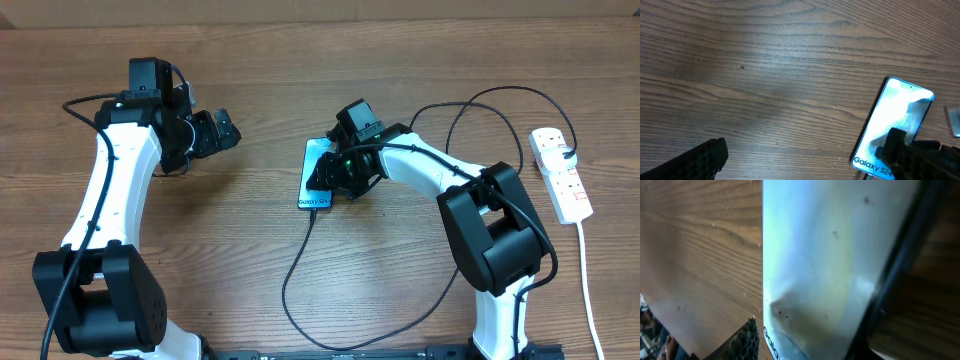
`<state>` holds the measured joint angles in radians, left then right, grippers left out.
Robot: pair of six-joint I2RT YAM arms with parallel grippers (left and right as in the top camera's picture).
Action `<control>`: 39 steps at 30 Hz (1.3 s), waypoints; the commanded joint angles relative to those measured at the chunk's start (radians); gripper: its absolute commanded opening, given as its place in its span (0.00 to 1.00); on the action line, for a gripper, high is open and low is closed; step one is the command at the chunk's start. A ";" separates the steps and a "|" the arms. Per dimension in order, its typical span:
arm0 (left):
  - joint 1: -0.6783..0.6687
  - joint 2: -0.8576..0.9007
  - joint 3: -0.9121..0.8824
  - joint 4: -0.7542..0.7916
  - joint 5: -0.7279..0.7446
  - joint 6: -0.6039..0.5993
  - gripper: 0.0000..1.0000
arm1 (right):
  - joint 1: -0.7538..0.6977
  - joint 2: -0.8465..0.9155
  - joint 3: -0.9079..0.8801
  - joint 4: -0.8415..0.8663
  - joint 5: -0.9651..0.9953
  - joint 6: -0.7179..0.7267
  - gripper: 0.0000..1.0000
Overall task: Plug charger to phone and switch on socket
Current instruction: 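Lower the plugged phone flat onto the table with the right gripper, then move the right gripper over to the white power strip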
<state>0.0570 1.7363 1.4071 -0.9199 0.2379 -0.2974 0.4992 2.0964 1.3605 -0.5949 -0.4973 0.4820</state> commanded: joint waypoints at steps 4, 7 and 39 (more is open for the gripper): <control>0.001 -0.020 0.009 0.001 -0.013 -0.002 1.00 | -0.002 0.027 -0.013 -0.005 0.224 0.072 0.45; 0.001 -0.019 0.009 0.001 -0.013 -0.002 0.99 | -0.006 0.026 -0.005 -0.010 0.246 0.072 0.49; 0.001 -0.019 0.009 0.001 -0.013 -0.002 0.99 | -0.741 -0.243 0.414 -0.773 0.542 -0.021 0.17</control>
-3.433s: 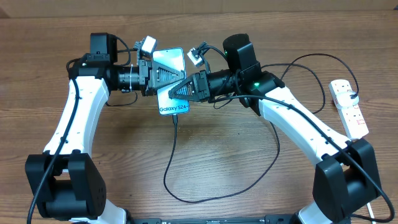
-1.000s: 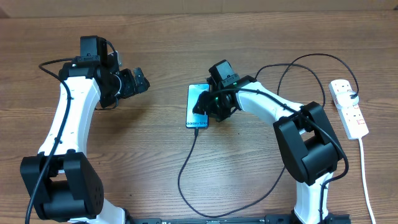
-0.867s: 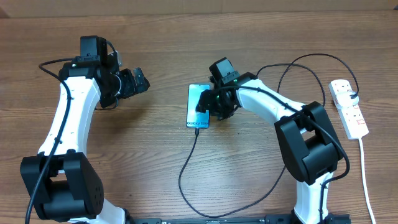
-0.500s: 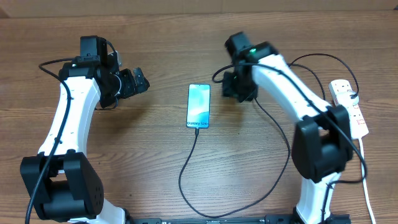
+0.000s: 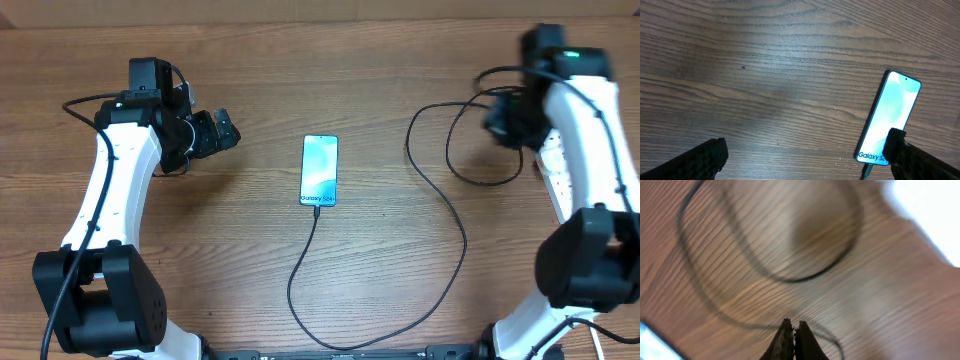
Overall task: Plug charger to phone and switch on socket
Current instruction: 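Move the right gripper over to the white power strip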
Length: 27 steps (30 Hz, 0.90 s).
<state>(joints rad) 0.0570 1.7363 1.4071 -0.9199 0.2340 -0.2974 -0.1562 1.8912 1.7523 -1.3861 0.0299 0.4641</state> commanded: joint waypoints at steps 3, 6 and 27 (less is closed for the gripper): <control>0.001 -0.020 0.009 0.001 -0.009 -0.002 0.99 | -0.219 -0.038 0.022 0.077 0.030 -0.080 0.86; 0.001 -0.020 0.009 0.001 -0.009 -0.002 1.00 | -0.335 -0.038 0.022 0.093 0.089 -0.080 0.94; 0.001 -0.019 0.009 0.001 -0.009 -0.002 1.00 | -0.616 -0.032 -0.151 0.310 -0.230 -0.600 0.89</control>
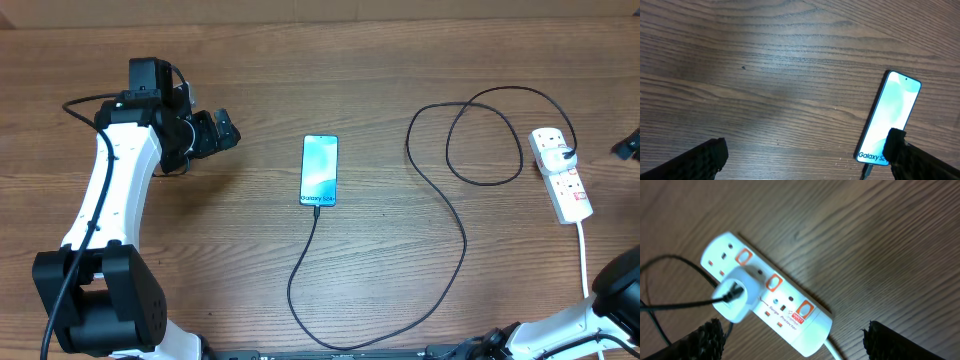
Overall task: Plug charger to phone and switch on socket
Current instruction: 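Move the right gripper over to the white power strip, then press the orange socket switch beside the plug with the right gripper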
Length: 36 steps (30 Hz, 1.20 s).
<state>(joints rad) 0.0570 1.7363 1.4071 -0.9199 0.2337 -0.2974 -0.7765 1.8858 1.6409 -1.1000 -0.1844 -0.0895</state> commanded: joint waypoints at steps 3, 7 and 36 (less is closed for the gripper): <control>0.001 -0.019 0.009 0.001 -0.009 -0.002 1.00 | 0.003 -0.026 -0.077 0.059 -0.012 -0.046 0.89; 0.001 -0.020 0.009 0.001 -0.009 -0.002 1.00 | 0.007 -0.023 -0.143 0.107 0.058 0.007 1.00; 0.001 -0.020 0.009 0.001 -0.009 -0.002 1.00 | 0.018 0.008 -0.248 0.318 0.063 0.002 1.00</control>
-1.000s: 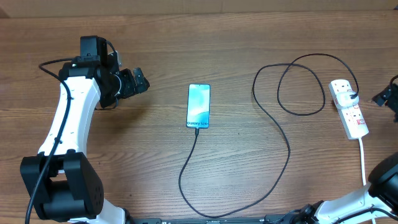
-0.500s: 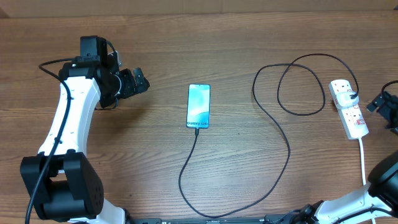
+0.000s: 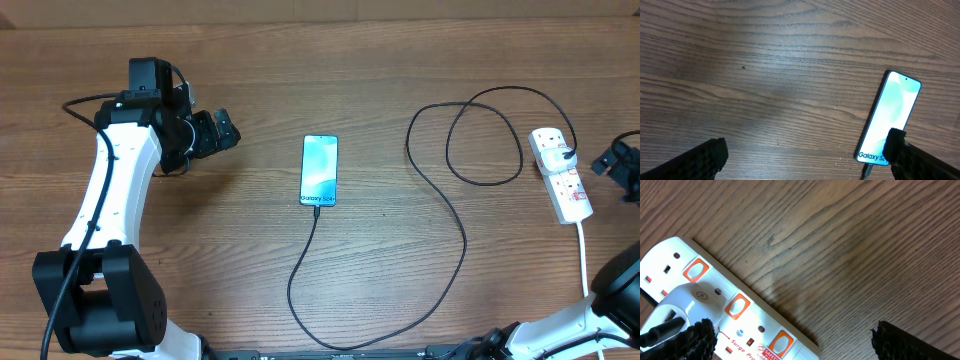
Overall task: Plug charger to phone and switch on socket
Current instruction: 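Press the orange socket switch beside the plug with the right gripper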
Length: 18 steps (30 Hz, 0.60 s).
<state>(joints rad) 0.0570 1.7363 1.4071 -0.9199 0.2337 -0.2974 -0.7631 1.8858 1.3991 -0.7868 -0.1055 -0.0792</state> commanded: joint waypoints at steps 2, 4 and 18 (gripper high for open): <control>0.001 -0.019 0.009 0.001 -0.009 -0.002 1.00 | 0.005 0.053 -0.006 -0.002 -0.048 -0.029 1.00; 0.001 -0.019 0.009 0.001 -0.009 -0.002 1.00 | 0.005 0.079 -0.006 -0.004 -0.050 -0.029 1.00; 0.001 -0.019 0.009 0.001 -0.009 -0.002 0.99 | 0.005 0.163 -0.006 0.067 -0.053 -0.031 1.00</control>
<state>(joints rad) 0.0570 1.7363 1.4067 -0.9199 0.2337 -0.2974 -0.7631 2.0270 1.3949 -0.7345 -0.1528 -0.1047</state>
